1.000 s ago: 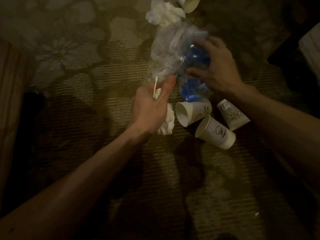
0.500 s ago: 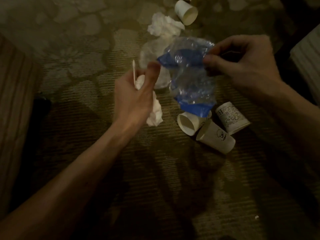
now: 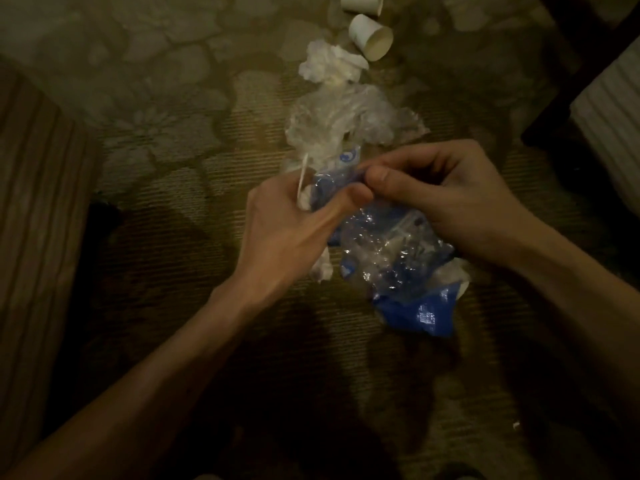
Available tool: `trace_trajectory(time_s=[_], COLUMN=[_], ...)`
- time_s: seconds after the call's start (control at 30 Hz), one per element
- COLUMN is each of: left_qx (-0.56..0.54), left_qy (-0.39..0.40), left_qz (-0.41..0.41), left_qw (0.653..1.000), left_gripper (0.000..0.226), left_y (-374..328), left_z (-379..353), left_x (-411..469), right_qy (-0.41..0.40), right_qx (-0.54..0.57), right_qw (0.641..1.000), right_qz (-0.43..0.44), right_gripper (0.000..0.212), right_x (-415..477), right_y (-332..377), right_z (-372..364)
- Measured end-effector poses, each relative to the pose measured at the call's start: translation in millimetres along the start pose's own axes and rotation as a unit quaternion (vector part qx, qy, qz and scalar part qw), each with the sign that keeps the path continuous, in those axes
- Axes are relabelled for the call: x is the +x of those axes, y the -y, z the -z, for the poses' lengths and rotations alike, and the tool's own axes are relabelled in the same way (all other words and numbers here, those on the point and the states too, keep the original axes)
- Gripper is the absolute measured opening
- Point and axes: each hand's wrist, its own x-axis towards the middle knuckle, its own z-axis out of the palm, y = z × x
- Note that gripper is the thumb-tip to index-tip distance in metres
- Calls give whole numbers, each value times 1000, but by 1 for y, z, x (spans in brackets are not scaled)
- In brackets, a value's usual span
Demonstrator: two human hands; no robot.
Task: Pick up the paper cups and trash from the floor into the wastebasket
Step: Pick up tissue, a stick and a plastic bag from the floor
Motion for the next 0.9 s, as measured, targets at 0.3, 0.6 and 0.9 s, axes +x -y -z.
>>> trace_trajectory(time_s=[0.3, 0.6, 0.9], left_qx=[-22, -126, -243], left_qy=[-87, -32, 64], left_qz=[82, 101, 185], left_qw=[993, 986, 950], left_gripper=[75, 47, 59], left_y=[19, 1, -12], left_z=[3, -22, -31], left_x=[-3, -13, -19], right_qy=[-231, -171, -168], right_qx=[-85, 31, 161], right_qw=[960, 974, 969], right_qz=[-137, -144, -86], right_gripper=[104, 82, 65], right_x=[-59, -52, -44], right_y=[-45, -51, -46], right_z=[-35, -48, -61])
